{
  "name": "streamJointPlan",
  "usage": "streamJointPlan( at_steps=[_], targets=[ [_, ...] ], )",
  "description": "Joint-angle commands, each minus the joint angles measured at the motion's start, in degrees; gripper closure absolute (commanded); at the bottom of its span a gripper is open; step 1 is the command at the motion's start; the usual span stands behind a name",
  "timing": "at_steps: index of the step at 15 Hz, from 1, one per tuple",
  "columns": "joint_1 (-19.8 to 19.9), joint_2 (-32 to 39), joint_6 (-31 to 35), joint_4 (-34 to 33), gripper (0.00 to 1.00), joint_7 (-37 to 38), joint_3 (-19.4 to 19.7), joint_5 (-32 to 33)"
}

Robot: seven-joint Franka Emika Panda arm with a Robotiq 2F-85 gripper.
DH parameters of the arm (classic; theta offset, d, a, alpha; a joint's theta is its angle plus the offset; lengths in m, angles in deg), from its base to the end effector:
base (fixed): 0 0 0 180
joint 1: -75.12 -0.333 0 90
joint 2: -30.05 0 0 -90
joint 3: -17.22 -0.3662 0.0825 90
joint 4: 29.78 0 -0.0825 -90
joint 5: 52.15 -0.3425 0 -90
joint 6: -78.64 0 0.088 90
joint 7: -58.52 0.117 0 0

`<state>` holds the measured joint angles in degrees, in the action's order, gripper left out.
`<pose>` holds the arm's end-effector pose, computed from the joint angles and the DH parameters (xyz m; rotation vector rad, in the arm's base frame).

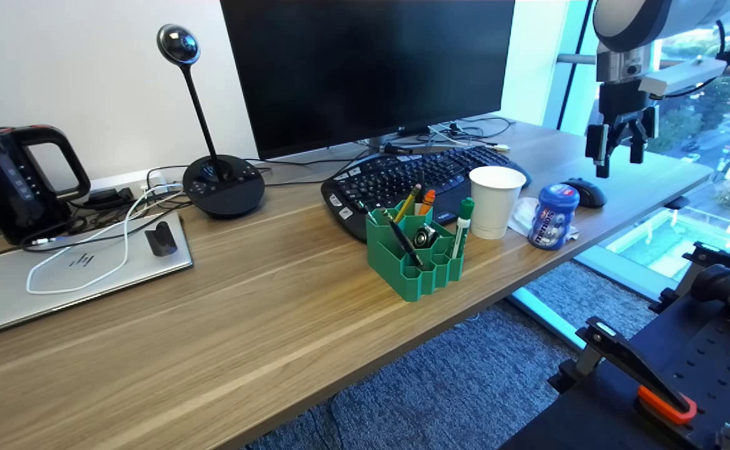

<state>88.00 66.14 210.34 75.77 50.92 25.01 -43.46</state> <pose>0.5880 -0.2175 0.2362 2.9826 -0.1466 -0.3168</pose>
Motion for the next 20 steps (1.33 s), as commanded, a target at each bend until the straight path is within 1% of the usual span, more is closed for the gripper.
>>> streamJointPlan(
  at_steps=[1,8,20],
  targets=[
    [0.22,-1.12,1.18,1.31,0.0,-0.95,-0.54,-1.28],
    [0.74,-0.41,2.86,1.15,0.0,-1.93,-1.81,-2.83],
    [0.49,0.7,6.81,1.31,0.0,-1.09,-1.71,-4.16]
  ],
)
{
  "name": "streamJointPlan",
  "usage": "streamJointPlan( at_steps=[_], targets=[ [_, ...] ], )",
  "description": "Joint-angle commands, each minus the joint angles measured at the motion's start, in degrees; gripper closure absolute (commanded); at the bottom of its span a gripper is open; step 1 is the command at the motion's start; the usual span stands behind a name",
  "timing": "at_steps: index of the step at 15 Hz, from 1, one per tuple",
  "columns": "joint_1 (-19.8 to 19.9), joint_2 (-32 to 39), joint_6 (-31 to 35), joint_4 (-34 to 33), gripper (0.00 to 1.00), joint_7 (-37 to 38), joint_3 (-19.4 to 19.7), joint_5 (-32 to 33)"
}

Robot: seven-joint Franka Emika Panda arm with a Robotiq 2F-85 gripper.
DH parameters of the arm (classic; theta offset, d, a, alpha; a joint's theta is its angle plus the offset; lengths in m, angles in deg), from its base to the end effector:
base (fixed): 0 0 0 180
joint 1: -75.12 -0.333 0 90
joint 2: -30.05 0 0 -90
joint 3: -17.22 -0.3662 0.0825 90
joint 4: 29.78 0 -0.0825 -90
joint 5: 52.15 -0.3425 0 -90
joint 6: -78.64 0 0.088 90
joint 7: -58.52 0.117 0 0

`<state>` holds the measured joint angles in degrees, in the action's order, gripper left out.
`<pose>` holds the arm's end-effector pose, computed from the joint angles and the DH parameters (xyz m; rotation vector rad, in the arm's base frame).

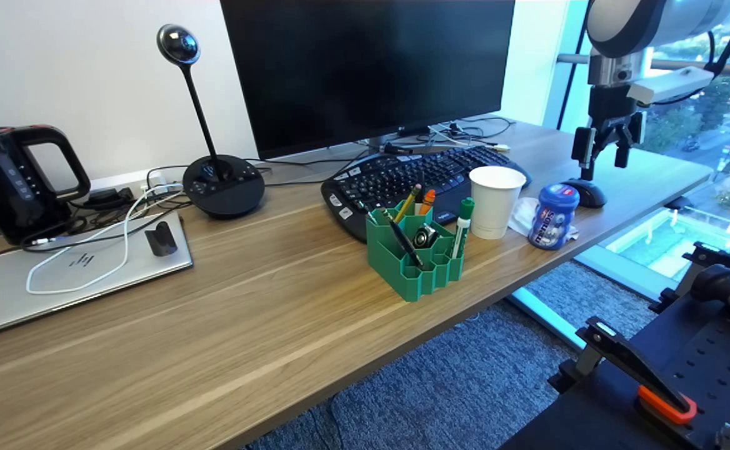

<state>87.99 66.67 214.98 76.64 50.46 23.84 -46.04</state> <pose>0.5964 -0.2054 0.2296 3.0222 -0.1501 -0.2195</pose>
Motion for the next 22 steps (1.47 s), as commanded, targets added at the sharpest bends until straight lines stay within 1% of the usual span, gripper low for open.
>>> streamJointPlan(
  at_steps=[1,15,22],
  targets=[
    [0.42,0.35,2.51,0.38,0.0,-0.5,-0.46,-1.5],
    [-0.38,2.82,3.96,-0.52,0.0,0.61,0.02,-0.83],
    [-1.26,4.53,6.92,-0.99,0.0,2.95,0.5,-0.54]
  ],
)
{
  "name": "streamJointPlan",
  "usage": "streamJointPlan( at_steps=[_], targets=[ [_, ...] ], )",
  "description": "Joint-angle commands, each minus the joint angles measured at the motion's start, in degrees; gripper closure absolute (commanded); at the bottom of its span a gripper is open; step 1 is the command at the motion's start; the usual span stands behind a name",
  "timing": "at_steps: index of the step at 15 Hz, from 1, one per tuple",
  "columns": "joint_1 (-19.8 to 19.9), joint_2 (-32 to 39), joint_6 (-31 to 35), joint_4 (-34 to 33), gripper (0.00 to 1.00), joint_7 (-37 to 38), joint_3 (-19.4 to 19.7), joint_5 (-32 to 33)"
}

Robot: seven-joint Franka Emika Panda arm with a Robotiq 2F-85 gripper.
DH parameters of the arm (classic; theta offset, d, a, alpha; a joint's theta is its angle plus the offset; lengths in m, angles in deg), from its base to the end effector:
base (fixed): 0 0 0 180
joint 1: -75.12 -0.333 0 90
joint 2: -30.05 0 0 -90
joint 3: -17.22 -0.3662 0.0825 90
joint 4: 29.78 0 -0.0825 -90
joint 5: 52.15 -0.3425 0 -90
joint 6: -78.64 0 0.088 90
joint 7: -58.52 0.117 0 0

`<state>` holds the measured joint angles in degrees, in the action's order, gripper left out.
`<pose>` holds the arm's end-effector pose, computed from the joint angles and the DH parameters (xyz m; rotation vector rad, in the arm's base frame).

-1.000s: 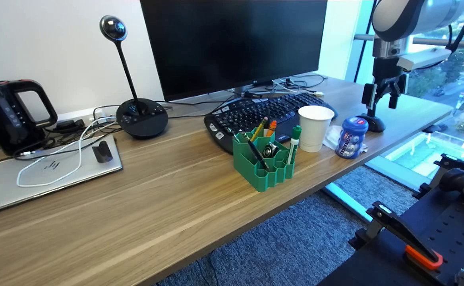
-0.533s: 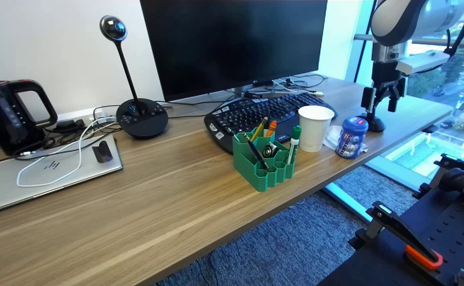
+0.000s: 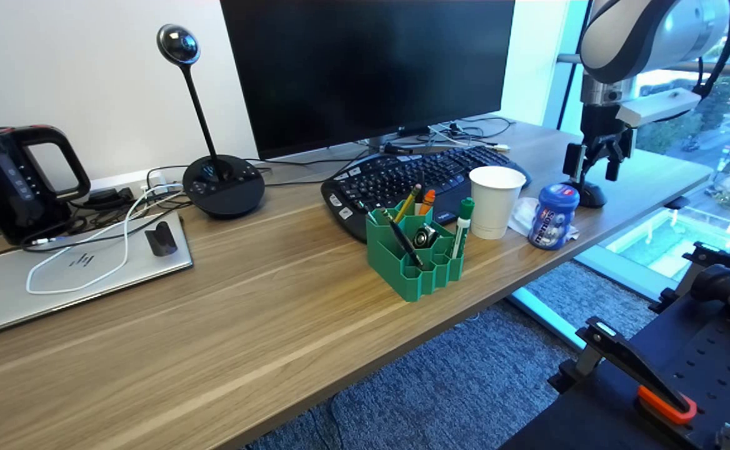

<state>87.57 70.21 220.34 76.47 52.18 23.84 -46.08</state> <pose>0.6034 -0.2013 0.1987 3.0157 -0.1693 -0.1642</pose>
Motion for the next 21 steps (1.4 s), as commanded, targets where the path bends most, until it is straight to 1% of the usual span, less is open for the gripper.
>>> streamJointPlan(
  at_steps=[1,21],
  targets=[
    [-0.92,1.15,1.66,-0.85,0.0,1.41,0.51,-0.49],
    [-1.18,2.25,1.51,-1.92,0.01,3.85,1.17,-0.69]
  ],
)
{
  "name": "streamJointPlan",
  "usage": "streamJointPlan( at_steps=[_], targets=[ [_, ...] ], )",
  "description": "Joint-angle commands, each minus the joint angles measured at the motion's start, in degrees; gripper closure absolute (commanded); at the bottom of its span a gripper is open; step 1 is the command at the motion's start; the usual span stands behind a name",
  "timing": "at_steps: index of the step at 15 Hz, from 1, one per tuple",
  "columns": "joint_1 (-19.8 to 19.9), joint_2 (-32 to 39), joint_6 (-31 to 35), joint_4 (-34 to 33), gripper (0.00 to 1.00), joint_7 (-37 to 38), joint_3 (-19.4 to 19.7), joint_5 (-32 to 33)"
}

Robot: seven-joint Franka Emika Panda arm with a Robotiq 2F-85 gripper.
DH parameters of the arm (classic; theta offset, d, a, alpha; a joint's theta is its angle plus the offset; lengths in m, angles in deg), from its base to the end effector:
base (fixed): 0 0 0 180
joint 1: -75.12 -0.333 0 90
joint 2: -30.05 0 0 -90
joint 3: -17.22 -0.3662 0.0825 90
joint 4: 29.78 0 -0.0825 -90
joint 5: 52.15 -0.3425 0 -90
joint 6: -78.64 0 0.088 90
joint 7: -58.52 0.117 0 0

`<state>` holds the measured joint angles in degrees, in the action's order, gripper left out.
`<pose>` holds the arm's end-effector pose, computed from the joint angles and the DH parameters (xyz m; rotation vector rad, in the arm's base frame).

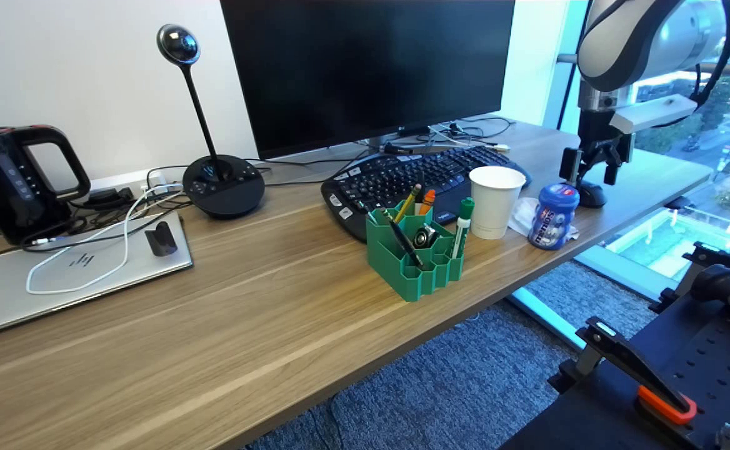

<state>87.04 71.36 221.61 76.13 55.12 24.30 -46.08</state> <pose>0.6060 -0.2004 0.1900 3.0021 -0.2371 -0.1480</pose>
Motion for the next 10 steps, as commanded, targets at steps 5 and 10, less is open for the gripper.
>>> streamJointPlan(
  at_steps=[5,10],
  targets=[
    [-0.84,1.81,0.52,-2.43,0.08,1.73,0.92,-0.57],
    [-0.91,2.37,0.45,-3.18,0.51,2.22,1.01,-0.54]
  ],
)
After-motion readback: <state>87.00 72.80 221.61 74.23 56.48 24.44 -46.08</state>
